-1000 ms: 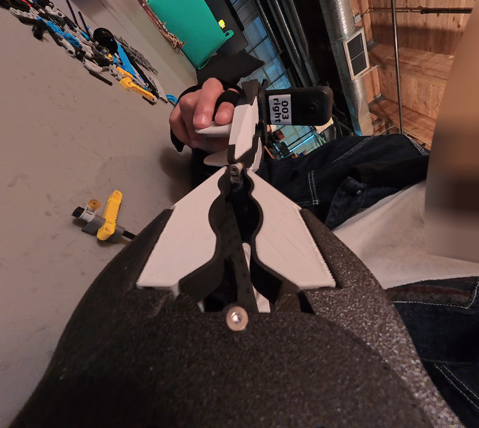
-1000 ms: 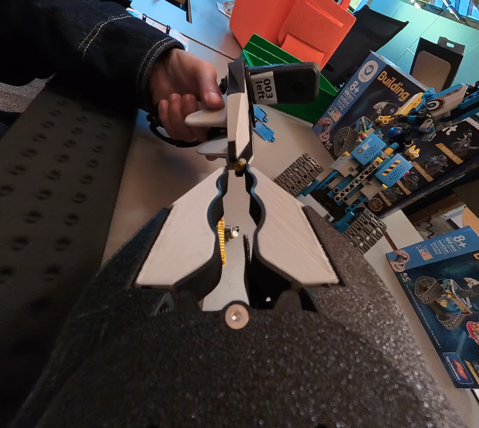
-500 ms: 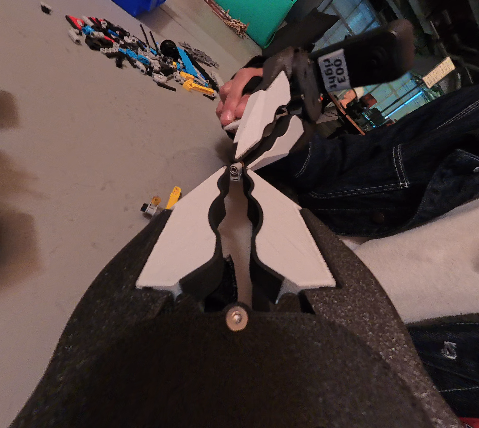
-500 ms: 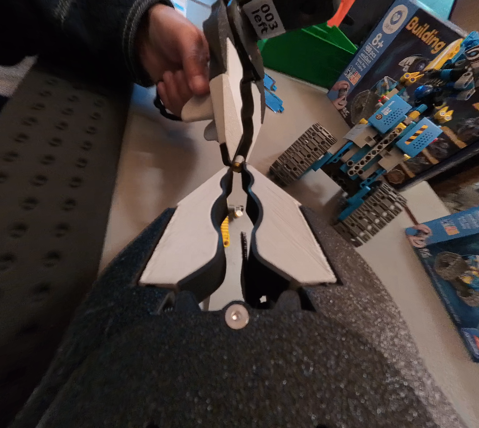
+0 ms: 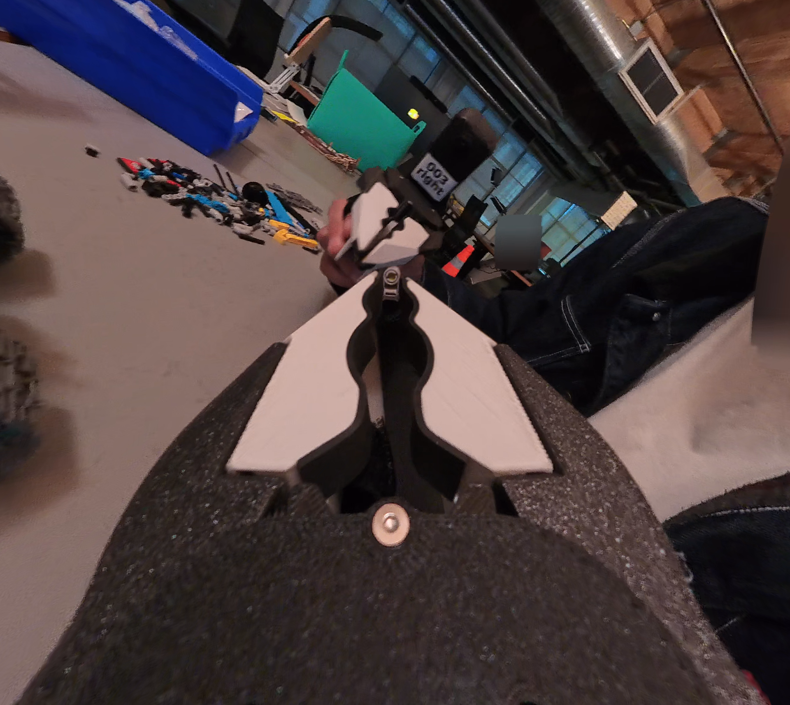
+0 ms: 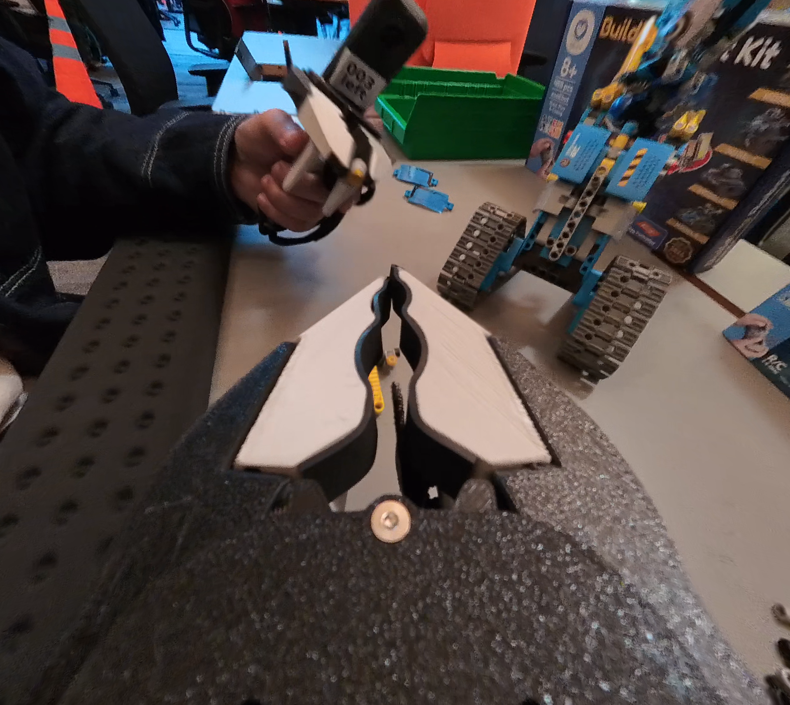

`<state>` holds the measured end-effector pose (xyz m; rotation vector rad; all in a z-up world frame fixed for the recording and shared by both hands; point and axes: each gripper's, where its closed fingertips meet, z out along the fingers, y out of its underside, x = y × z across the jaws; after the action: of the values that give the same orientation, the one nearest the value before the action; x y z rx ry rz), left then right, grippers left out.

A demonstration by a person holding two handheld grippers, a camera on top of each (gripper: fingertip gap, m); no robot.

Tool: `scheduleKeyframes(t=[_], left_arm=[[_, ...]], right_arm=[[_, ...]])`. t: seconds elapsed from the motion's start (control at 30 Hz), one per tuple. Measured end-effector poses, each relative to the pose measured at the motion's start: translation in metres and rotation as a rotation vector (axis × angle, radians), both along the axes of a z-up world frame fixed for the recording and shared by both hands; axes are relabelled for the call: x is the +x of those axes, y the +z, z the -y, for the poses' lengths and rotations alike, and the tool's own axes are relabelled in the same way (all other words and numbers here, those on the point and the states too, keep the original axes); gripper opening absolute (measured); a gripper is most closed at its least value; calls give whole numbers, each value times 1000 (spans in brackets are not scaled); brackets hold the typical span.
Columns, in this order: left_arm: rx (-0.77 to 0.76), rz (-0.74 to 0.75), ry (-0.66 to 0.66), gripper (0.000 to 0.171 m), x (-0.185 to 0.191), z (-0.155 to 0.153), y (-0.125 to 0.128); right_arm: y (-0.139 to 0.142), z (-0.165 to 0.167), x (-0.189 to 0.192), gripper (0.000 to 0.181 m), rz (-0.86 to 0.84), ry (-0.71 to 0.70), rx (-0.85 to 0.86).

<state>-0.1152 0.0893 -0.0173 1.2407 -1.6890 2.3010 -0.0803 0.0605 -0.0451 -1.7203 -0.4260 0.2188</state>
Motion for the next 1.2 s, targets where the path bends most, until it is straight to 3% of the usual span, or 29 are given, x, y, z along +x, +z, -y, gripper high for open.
scheduleKeyframes(t=[0.07, 0.2, 0.33, 0.57, 0.63, 0.8, 0.9, 1.1, 1.2], left_arm=[[10, 14, -8, 5, -2, 3, 2], [-23, -61, -24, 5, 3, 9, -7], [-74, -138, -52, 5, 5, 16, -16], [-43, -164, -47, 5, 7, 21, -24], [37, -166, -10, 5, 9, 20, -31], [449, -127, 125, 5, 17, 15, -65], [633, -13, 213, 5, 21, 13, -65], [763, 41, 314, 5, 28, 7, -66], [834, 90, 346, 4, 28, 6, -64]], right_arm=[[-9, 0, 3, 0, 21, -13, -36], [7, -2, -11, 2, 63, -13, 67], [3, -15, -27, 18, 181, -62, 88], [-2, -18, -30, 9, 345, -103, 90], [-9, -20, -27, 9, 415, -126, 58], [-44, -25, -17, 6, 618, -176, -128], [-44, -27, -13, 5, 510, -197, -158], [-48, -32, -6, 4, 350, -265, -232], [-48, -34, -7, 4, 168, -254, -255]])
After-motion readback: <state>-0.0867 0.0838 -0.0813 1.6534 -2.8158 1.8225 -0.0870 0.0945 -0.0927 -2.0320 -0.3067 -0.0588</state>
